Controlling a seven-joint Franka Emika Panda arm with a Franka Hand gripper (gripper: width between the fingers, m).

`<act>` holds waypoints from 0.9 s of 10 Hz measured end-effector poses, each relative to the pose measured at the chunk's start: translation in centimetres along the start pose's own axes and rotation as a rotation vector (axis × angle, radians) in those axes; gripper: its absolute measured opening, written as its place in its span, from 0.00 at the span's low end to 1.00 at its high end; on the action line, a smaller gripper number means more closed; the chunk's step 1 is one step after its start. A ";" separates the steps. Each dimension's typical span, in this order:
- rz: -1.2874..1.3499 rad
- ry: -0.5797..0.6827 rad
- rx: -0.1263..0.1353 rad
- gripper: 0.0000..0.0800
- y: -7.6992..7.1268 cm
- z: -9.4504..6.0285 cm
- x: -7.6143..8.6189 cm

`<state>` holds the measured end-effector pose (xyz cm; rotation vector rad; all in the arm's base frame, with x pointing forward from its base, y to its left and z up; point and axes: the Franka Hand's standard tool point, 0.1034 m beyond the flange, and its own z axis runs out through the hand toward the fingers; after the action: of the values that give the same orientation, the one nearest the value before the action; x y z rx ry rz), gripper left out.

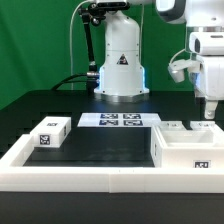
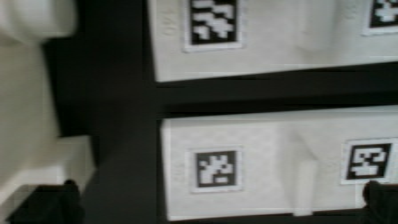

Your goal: Assemble cabinet

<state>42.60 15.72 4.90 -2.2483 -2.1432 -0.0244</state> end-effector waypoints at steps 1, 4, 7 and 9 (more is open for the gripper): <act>-0.001 0.001 0.005 1.00 -0.2 0.3 0.1; 0.001 0.017 0.012 1.00 -0.8 1.8 0.3; 0.002 0.018 0.019 1.00 -0.9 2.2 0.3; 0.003 0.017 0.026 1.00 -1.1 2.5 0.2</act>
Offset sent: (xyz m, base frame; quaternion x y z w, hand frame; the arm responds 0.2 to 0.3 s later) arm -0.0035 0.0059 -0.0133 -0.0118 0.0153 -0.0008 0.9998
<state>41.47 16.10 2.42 -2.2283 -2.1191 -0.0154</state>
